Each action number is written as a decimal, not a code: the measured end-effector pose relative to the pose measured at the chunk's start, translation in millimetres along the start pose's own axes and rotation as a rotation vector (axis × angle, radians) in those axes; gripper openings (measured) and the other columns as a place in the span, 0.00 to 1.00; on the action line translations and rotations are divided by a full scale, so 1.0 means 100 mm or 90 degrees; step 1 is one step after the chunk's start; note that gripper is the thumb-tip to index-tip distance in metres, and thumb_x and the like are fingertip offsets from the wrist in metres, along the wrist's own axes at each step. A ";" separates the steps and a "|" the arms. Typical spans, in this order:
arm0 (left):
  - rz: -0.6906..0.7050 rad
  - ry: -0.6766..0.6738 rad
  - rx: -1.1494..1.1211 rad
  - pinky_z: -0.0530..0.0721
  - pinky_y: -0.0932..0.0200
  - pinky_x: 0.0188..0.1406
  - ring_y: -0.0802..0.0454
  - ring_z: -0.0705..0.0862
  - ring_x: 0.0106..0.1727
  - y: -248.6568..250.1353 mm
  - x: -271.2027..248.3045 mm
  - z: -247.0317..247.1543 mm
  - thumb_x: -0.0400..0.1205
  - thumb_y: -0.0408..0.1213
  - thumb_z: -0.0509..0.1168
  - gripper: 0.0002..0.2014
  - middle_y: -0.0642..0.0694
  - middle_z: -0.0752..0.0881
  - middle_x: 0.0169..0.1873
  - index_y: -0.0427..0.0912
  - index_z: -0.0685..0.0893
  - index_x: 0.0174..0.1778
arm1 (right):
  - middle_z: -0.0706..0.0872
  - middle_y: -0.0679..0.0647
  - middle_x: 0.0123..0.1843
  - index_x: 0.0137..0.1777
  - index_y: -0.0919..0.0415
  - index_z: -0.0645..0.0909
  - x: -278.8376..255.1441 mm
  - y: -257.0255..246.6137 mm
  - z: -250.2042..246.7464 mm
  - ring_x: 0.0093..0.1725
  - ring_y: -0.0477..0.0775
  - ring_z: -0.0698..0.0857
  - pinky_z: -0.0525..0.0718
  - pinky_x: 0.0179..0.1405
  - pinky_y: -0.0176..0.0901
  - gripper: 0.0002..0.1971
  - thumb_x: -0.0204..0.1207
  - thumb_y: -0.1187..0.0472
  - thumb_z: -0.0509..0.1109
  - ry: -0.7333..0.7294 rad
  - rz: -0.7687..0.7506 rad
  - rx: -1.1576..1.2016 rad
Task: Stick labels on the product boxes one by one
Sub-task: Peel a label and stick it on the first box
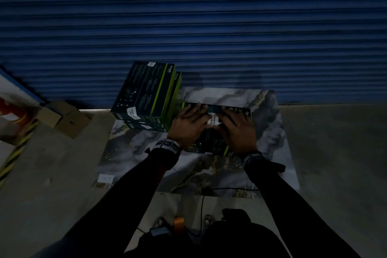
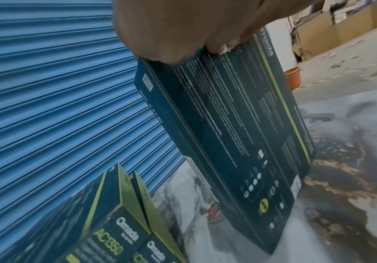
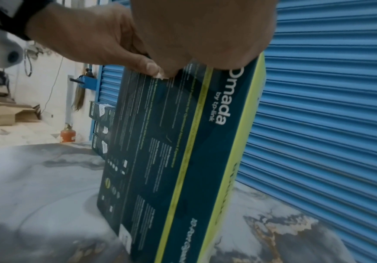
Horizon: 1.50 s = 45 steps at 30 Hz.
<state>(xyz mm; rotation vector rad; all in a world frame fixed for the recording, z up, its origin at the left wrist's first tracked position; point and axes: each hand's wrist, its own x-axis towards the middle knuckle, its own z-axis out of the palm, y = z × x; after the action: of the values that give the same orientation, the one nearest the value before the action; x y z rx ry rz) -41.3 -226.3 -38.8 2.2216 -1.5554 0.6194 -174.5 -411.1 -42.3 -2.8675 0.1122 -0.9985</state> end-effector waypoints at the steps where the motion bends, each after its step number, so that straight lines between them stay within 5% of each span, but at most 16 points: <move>1: -0.002 -0.003 -0.001 0.76 0.39 0.78 0.41 0.80 0.78 -0.01 0.02 0.00 0.91 0.50 0.60 0.18 0.41 0.83 0.75 0.46 0.87 0.70 | 0.86 0.58 0.70 0.67 0.55 0.86 0.01 0.02 0.01 0.60 0.65 0.86 0.82 0.56 0.56 0.18 0.84 0.46 0.71 -0.005 0.001 -0.003; 10: -0.047 -0.019 0.001 0.72 0.42 0.81 0.43 0.78 0.79 -0.02 0.10 0.03 0.90 0.51 0.64 0.23 0.41 0.82 0.75 0.41 0.82 0.77 | 0.84 0.58 0.73 0.74 0.57 0.82 0.11 0.06 -0.02 0.62 0.64 0.86 0.81 0.61 0.58 0.23 0.85 0.45 0.70 -0.012 -0.003 -0.007; 16: -0.003 0.015 0.014 0.72 0.39 0.80 0.40 0.79 0.79 0.00 0.01 0.06 0.91 0.46 0.63 0.17 0.40 0.82 0.76 0.46 0.85 0.73 | 0.86 0.56 0.71 0.66 0.55 0.87 0.06 -0.02 -0.09 0.59 0.63 0.86 0.84 0.61 0.54 0.16 0.86 0.48 0.70 0.020 -0.015 -0.035; 20: -0.020 -0.013 -0.001 0.73 0.40 0.80 0.42 0.79 0.78 -0.03 0.06 0.06 0.91 0.48 0.63 0.20 0.40 0.82 0.75 0.44 0.83 0.76 | 0.85 0.57 0.72 0.72 0.58 0.84 0.08 0.02 -0.04 0.65 0.61 0.85 0.82 0.68 0.56 0.23 0.86 0.43 0.69 -0.017 -0.010 -0.039; 24: -0.050 -0.084 -0.020 0.69 0.42 0.84 0.42 0.77 0.80 -0.05 0.14 0.03 0.89 0.53 0.61 0.29 0.38 0.79 0.78 0.36 0.77 0.80 | 0.81 0.57 0.76 0.78 0.61 0.78 0.16 0.06 -0.10 0.66 0.62 0.79 0.82 0.64 0.54 0.31 0.81 0.43 0.73 -0.094 0.007 -0.044; 30: -0.033 -0.145 -0.022 0.62 0.42 0.87 0.42 0.65 0.87 -0.10 0.09 0.02 0.87 0.47 0.63 0.34 0.39 0.67 0.86 0.36 0.64 0.88 | 0.73 0.58 0.81 0.85 0.55 0.66 0.32 0.06 -0.16 0.71 0.65 0.75 0.81 0.63 0.59 0.37 0.82 0.34 0.62 -0.241 0.014 -0.079; 34: -0.053 -0.156 0.029 0.56 0.39 0.88 0.42 0.62 0.88 -0.06 0.10 0.02 0.85 0.44 0.64 0.36 0.41 0.64 0.87 0.38 0.61 0.89 | 0.78 0.61 0.78 0.83 0.55 0.71 0.39 -0.02 -0.16 0.69 0.66 0.79 0.82 0.60 0.60 0.37 0.79 0.34 0.66 -0.257 0.013 -0.139; 40: -0.100 -0.169 0.043 0.60 0.35 0.86 0.40 0.62 0.88 0.03 0.06 0.01 0.82 0.39 0.70 0.39 0.38 0.65 0.87 0.35 0.63 0.87 | 0.76 0.62 0.78 0.83 0.55 0.69 0.36 -0.09 -0.16 0.71 0.68 0.76 0.80 0.62 0.63 0.36 0.80 0.35 0.65 -0.264 0.040 -0.147; 45: -0.133 -0.228 0.010 0.59 0.32 0.85 0.42 0.51 0.91 -0.09 -0.02 -0.07 0.85 0.41 0.62 0.38 0.42 0.55 0.90 0.39 0.54 0.90 | 0.77 0.63 0.68 0.75 0.53 0.73 0.45 -0.23 -0.25 0.63 0.69 0.74 0.75 0.58 0.61 0.32 0.77 0.35 0.65 -0.270 0.107 -0.186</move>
<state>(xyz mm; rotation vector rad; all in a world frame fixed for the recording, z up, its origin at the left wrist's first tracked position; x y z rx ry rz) -34.6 -217.9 -34.6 2.5703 -1.4437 0.1782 -154.3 -394.3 7.3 -3.1881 0.4878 -0.3559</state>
